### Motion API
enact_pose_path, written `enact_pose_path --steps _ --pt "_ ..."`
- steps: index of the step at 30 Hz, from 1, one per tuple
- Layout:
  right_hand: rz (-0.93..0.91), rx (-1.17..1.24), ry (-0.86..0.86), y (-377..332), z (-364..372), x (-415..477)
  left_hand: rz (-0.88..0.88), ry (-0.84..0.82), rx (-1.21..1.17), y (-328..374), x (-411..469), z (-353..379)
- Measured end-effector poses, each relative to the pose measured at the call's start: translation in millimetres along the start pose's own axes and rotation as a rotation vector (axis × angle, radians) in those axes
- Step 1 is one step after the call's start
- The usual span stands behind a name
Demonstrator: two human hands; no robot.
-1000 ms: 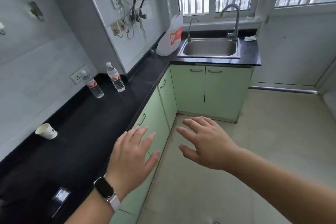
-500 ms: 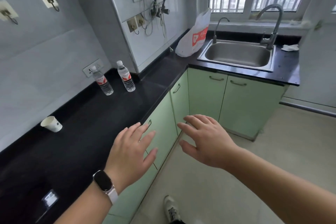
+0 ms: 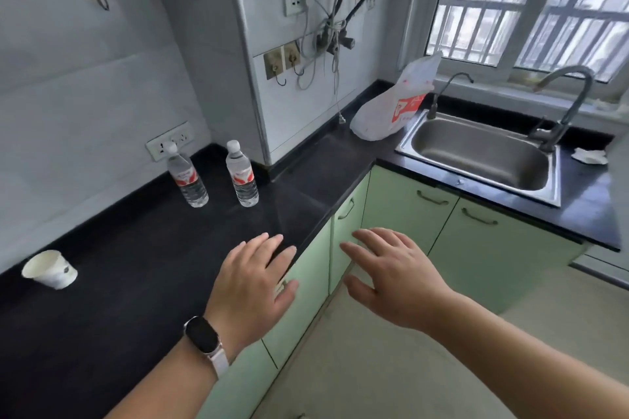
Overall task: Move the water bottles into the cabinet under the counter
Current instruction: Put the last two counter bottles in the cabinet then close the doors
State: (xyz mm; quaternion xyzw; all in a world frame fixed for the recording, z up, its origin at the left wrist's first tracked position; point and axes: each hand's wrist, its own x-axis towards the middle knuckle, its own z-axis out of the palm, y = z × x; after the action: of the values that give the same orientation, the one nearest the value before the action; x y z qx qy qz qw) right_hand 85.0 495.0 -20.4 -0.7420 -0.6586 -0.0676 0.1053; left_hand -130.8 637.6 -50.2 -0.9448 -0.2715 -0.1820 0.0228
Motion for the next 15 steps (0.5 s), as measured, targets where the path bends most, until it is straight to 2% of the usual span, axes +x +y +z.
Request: enact_pose_path --steps 10,15 --pt "-0.069 0.079 0.015 19.2 41.7 124.8 -0.074 -0.042 0.038 -78.1 70.1 28.5" --pt "-0.18 0.142 0.024 45.6 75.2 186.6 -0.211 -0.085 0.088 -99.2 98.7 51.0"
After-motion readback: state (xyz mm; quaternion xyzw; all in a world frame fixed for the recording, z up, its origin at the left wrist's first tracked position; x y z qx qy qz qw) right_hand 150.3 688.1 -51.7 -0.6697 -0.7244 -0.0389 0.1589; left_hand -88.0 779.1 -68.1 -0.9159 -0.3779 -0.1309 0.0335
